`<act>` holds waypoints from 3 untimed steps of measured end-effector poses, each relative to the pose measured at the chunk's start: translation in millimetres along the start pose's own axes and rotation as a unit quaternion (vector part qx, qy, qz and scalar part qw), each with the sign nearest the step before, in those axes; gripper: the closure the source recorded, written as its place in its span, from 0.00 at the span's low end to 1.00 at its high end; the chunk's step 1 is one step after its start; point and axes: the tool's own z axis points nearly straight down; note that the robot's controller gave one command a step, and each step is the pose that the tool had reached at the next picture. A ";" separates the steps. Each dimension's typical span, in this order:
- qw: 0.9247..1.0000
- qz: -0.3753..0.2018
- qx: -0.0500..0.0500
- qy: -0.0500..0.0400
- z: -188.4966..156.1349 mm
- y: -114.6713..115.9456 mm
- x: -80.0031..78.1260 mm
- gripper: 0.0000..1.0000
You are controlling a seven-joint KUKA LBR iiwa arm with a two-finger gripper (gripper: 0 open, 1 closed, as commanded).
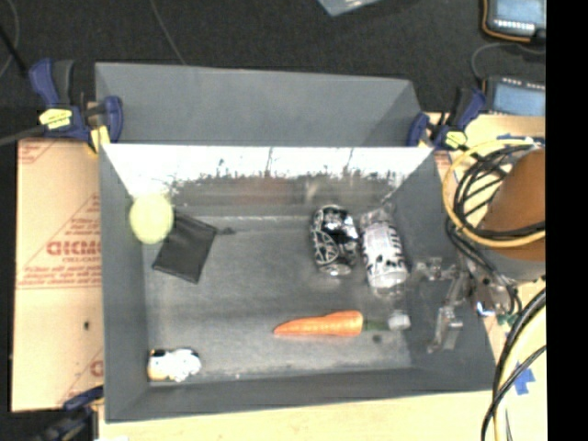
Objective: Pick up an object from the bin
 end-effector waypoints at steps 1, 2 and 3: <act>1.000 -0.002 0.001 -0.004 -4.4 0.6 -1.6 0.00; 0.999 0.040 0.001 -0.006 30.7 8.9 -0.6 0.00; 1.000 0.012 0.001 -0.004 63.4 21.0 -4.2 0.00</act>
Offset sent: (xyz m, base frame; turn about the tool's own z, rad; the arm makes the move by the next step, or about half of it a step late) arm -0.0051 0.0211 -0.0799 0.1811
